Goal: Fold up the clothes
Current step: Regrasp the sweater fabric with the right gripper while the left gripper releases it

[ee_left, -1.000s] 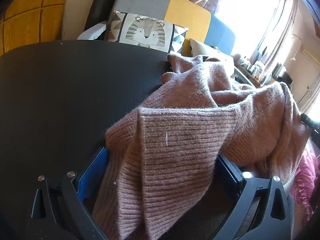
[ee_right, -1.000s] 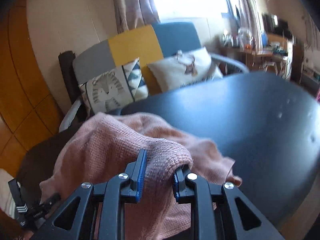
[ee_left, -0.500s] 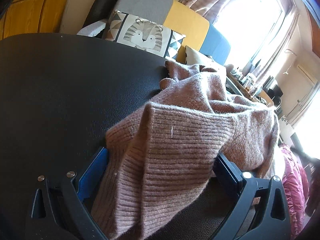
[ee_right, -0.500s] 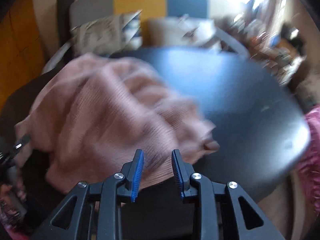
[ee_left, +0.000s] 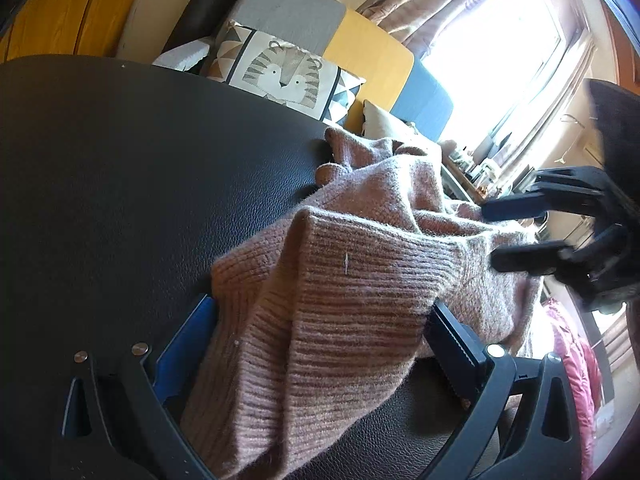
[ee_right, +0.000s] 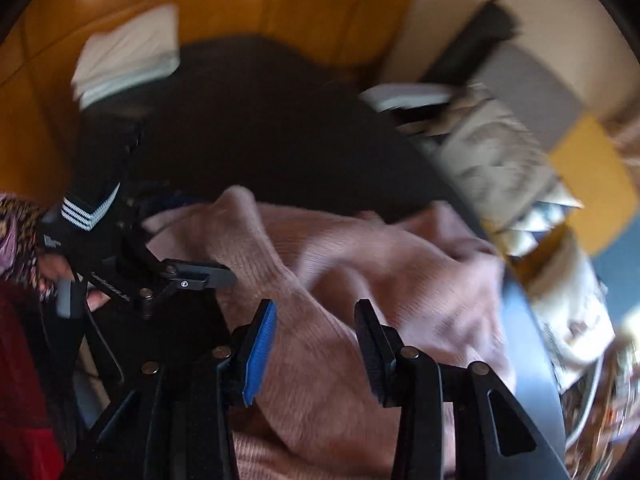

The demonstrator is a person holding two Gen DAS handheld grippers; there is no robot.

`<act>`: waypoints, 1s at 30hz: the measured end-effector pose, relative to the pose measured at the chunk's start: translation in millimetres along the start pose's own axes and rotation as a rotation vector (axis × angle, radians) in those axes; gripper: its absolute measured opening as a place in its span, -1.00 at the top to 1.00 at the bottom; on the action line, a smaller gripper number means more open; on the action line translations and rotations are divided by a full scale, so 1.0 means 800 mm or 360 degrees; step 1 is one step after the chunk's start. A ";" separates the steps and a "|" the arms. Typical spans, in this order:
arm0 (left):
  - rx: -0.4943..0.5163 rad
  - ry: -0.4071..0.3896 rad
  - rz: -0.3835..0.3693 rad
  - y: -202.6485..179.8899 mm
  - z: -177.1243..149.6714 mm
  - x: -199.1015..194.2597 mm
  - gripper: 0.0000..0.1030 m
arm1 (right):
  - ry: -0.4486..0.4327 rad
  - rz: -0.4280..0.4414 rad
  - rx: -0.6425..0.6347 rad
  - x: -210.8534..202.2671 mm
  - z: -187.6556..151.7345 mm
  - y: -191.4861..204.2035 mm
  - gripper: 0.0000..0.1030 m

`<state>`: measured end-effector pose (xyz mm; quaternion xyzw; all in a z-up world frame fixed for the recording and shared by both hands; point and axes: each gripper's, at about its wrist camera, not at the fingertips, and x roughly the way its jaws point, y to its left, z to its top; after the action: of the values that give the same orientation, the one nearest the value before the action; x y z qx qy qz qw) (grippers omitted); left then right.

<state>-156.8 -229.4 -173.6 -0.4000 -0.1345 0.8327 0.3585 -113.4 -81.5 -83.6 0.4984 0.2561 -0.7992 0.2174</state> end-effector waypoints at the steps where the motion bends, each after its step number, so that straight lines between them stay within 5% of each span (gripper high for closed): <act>1: -0.0001 -0.0002 -0.0004 0.000 0.000 0.000 -0.99 | 0.0049 0.0039 -0.0021 0.009 0.002 -0.004 0.20; 7: -0.0021 -0.0019 -0.0040 0.004 -0.001 -0.002 -0.99 | 0.0240 0.0183 -0.0049 0.038 -0.016 -0.011 0.19; 11: -0.0030 -0.0025 -0.0055 0.007 0.000 -0.003 -0.99 | 0.0268 -0.0041 -0.0081 0.043 -0.048 0.008 0.25; 13: -0.0037 -0.0029 -0.0067 0.009 0.000 -0.004 -0.99 | 0.0223 -0.0179 0.0041 0.046 -0.066 0.013 0.49; 18: -0.0053 -0.0039 -0.0086 0.012 0.001 -0.006 -0.99 | -0.0021 -0.0412 0.0397 0.027 -0.113 0.026 0.85; 25: -0.0095 -0.0029 0.0052 0.013 0.005 -0.018 -0.99 | -0.0546 -0.0569 0.1224 -0.045 -0.208 -0.013 0.88; 30: -0.0035 -0.0004 0.0145 0.001 0.008 -0.024 -0.99 | -0.0736 -0.0668 0.1673 -0.082 -0.284 -0.056 0.88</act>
<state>-154.0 -243.1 -158.5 -0.4085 -0.1256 0.8472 0.3155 41.8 101.4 -99.7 0.2915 -0.1337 -0.9318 -0.1697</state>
